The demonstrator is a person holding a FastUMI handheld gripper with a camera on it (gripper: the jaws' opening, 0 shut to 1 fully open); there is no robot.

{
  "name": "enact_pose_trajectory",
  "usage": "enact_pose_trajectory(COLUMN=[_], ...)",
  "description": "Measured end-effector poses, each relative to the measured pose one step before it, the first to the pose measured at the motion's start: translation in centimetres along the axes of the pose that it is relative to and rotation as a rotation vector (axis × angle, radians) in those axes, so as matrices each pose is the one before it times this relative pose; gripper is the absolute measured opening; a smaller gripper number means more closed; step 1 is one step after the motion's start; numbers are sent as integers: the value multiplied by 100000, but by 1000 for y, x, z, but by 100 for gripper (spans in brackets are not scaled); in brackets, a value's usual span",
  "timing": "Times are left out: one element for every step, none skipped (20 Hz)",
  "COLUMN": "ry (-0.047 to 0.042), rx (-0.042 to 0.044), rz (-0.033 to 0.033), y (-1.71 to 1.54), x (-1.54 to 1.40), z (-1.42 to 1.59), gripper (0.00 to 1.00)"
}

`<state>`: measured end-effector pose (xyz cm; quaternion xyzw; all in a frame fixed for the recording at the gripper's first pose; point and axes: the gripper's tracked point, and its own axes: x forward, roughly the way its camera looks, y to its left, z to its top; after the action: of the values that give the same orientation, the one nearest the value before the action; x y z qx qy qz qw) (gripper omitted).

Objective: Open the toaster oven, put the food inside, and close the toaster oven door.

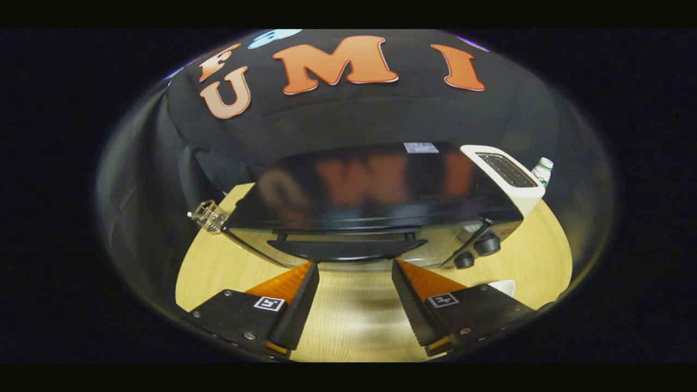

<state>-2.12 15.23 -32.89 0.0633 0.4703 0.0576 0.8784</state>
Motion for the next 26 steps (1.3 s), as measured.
enact_pose_trajectory(ry=[-541,-3929,-2648,-2109,-2488,-3258,-3860,-4475,-5177,-5670,-5567,-5574,-5184,-4967,-4318,-3894,-3921,-4223,-5062,-4875,-3934,-3175,-1909,-1775,-1476,-2006], rx=[-1720,-425,-847,-1021,-957,-808,-513,6,646,921,660,90,-346,-684,-720,-413,-491,-480,-921,-1366,-1597,-1089,-761,-387,54,388], rz=[-154,339,-39,380,78,-166,522,784,1237,1234,629,-26,-385,-197,-584,-452,-83,568,1212,768,-346,-272,-1170,-555,-487,-102], y=[-51,318,-24,-3,-44,-250,-27,-16,3,58,-109,-317,-264,-312,-302,-359,-432,-283,27,-67,-345,-285,-392,-359,-140,-128], x=[-862,-461,-482,-481,-920,-595,-822,-646,-688,-592,-844,-677,-566,-563,-504,-495,-686,-523,-795,-529,-244,-368,-86,-206,-235,-90], z=[241,789,775,639,933,1164,1471,1574,1894,1945,2090,1902,1939,1904,1825,1704,1771,1733,1920,1813,1378,1289,1078,990,785,831], gripper=[80,82,82,81,81,81,81,81,81,81,81,81,82,83,84,85,86,88,89,90,91,91,91,92,92,93])
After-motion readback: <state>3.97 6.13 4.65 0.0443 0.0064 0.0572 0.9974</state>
